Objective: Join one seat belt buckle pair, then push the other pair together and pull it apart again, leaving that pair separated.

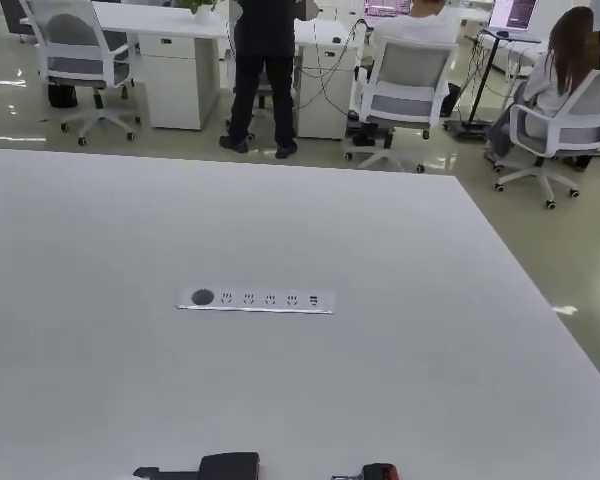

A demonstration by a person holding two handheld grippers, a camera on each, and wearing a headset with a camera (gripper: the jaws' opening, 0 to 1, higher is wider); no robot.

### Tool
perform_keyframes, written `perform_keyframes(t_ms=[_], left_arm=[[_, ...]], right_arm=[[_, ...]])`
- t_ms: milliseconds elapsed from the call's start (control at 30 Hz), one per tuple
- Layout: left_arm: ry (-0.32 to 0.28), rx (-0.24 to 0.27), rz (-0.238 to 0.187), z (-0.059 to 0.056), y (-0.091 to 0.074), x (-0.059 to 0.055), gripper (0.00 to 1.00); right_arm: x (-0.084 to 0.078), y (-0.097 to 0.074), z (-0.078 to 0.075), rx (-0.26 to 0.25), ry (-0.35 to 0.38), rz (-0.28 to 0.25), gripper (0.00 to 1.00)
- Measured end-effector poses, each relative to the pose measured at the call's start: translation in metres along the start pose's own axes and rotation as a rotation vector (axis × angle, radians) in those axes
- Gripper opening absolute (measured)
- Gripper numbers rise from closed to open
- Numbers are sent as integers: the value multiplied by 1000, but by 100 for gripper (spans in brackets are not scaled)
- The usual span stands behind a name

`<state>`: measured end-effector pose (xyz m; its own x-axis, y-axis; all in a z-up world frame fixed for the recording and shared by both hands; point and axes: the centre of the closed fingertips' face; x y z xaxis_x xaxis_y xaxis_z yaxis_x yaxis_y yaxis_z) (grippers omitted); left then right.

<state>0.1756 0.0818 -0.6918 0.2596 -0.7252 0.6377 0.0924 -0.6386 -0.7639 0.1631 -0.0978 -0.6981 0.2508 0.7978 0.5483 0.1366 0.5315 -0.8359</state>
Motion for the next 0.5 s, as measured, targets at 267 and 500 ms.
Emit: perform_keyframes(t_ms=[267, 500], left_arm=[[-4, 8, 22, 1, 1, -1, 35], [-15, 11, 35, 1, 0, -1, 34]], right_arm=[[0, 0, 0, 14, -16, 36, 34], [5, 4, 0, 4, -15, 43, 34]])
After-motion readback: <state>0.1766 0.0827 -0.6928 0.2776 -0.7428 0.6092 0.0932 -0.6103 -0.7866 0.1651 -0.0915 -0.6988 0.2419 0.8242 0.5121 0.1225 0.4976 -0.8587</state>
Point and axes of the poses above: the centre of the closed fingertips' face, and the gripper's own axes: y roughly forward along the fingers, z roughly to its left, x roughly out of its top, and after that the axes turned 2 degrees about -y, right-handed
